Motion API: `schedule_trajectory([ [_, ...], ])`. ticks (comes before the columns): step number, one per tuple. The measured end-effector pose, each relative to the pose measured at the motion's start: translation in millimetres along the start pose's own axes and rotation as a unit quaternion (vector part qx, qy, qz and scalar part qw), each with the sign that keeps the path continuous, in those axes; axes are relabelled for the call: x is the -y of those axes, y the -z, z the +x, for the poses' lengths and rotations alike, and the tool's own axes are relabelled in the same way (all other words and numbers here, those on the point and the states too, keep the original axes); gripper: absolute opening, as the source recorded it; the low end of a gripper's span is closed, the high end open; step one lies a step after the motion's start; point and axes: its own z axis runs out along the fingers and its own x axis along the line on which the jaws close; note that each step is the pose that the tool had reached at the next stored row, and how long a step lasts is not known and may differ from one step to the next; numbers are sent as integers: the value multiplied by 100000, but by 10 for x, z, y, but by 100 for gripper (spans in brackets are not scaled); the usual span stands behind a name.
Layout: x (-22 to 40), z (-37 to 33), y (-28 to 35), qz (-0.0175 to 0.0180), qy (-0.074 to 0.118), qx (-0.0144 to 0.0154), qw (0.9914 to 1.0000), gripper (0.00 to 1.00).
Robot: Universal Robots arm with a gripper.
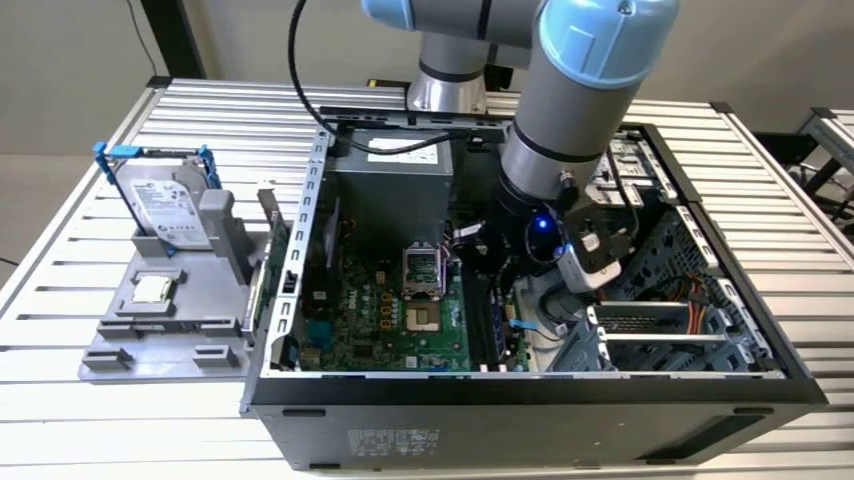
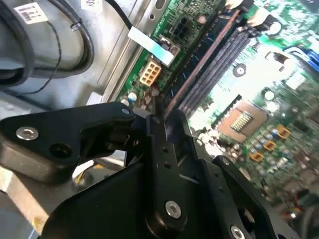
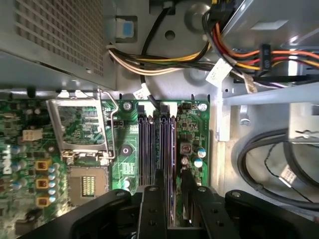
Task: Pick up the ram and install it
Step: 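Insert the ram into the slot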
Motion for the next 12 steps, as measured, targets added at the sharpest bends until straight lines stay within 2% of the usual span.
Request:
schedule_trajectory([
  [3,-3,3,136,11,6,-31,100000,100],
  [5,-5,4,196,10,0,-56,100000,100],
  [11,-5,4,205,-4,1,-62,100000,100],
  [12,-5,4,206,8,1,-65,100000,0],
])
